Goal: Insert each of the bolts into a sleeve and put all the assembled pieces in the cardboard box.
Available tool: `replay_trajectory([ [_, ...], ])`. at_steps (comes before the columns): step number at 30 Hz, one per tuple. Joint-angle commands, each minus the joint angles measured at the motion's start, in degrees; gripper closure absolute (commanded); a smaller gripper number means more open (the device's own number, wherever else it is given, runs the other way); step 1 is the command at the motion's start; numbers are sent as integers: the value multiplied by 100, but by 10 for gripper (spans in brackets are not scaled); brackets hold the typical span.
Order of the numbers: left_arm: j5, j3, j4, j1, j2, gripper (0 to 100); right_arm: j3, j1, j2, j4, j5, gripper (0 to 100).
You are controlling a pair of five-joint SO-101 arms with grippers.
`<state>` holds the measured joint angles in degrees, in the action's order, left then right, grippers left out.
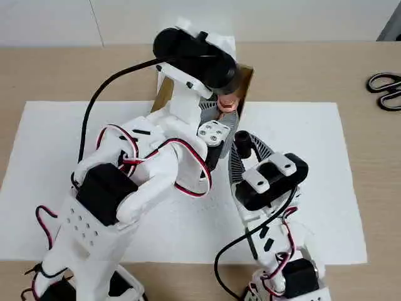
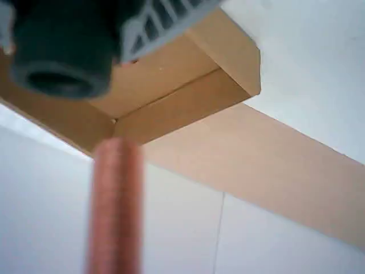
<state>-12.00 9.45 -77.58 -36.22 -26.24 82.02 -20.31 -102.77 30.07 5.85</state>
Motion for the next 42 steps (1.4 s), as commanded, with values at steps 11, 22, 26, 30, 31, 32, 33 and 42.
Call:
replay_trajectory([
  [11,-44,-92,730,-246,9,994,9,22,-66,-171,35,996],
  [22,-44,-769,1064,-220,-9,994,-9,31,-66,-180,53,996],
  [26,-44,-752,888,-211,-53,994,-9,48,-66,-180,62,996],
  [30,-44,-752,677,-211,-53,994,26,57,-66,-321,70,996],
  [31,-53,-752,668,-211,-62,994,26,57,-66,-374,70,996],
  [32,-114,-752,633,-211,-62,994,35,57,-66,-409,70,996],
  [33,-237,-752,580,-211,-62,994,35,57,-66,-444,70,996],
  [42,-659,-769,571,-202,0,994,9,57,-66,-831,79,996],
])
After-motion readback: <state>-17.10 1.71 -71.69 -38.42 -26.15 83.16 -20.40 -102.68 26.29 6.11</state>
